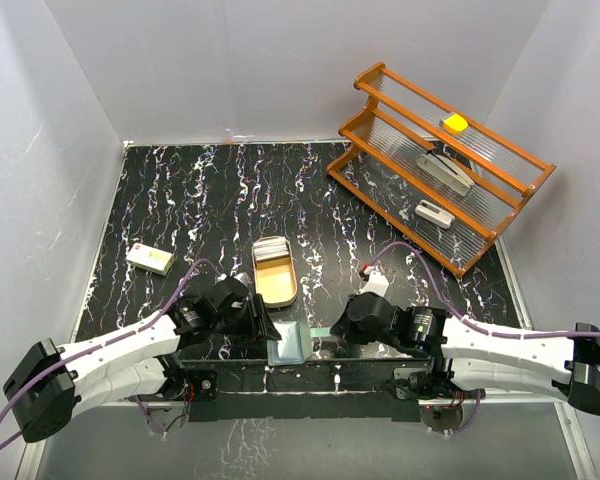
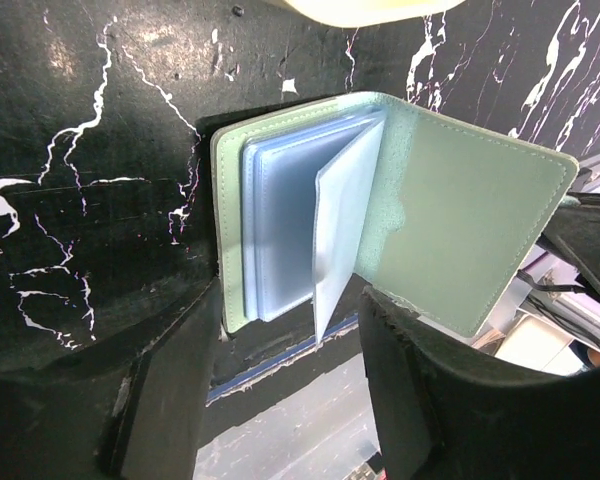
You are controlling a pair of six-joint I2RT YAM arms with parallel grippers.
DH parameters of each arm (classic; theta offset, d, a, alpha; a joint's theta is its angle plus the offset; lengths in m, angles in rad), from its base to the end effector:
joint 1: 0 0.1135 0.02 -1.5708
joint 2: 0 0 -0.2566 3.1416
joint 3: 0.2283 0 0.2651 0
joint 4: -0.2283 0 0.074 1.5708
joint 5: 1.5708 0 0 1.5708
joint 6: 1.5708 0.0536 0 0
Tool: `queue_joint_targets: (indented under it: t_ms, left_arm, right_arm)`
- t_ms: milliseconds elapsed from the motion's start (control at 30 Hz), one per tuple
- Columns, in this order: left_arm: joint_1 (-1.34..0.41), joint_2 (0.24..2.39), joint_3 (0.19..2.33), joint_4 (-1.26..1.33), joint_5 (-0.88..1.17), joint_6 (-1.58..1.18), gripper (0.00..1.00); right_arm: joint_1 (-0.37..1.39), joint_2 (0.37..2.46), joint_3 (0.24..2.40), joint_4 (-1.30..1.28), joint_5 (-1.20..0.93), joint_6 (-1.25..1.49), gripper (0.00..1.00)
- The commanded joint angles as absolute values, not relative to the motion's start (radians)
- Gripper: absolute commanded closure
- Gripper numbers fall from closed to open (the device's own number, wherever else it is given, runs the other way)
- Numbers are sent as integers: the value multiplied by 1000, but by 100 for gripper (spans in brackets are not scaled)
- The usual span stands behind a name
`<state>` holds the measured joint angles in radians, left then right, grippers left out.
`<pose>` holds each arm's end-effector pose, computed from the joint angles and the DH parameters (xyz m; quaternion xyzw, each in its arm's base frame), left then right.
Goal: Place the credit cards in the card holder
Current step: Open the card holder at the center of the board.
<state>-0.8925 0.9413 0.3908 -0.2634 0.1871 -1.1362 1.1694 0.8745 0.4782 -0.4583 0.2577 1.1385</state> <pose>0.1224 -0.1677 0.1449 -0.0782 0.9225 -0.3582 0.1206 0.0905 0.1782 0.1711 0.0307 0.9294 0.2691 0.2508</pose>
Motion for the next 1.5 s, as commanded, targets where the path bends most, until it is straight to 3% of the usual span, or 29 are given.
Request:
queue_joint_targets:
  t_ms: [0,333,900,1467]
  left_arm:
    - [-896,927,403,-290,162,-1134,48]
    - [-896,923,388,-296,150,-1146,61]
    - [-896,968,375,-279,136,-1147,56]
    - [-897,936,222,74,241,-1266,57]
  right_arm:
    - [1169,894,465,-501,322,1189,100]
    - [1169,875,410,-458,316,1207,100]
    - [1169,877,357,-484,327,1280,100]
    - [1169,860,297,-459,306,1285,100]
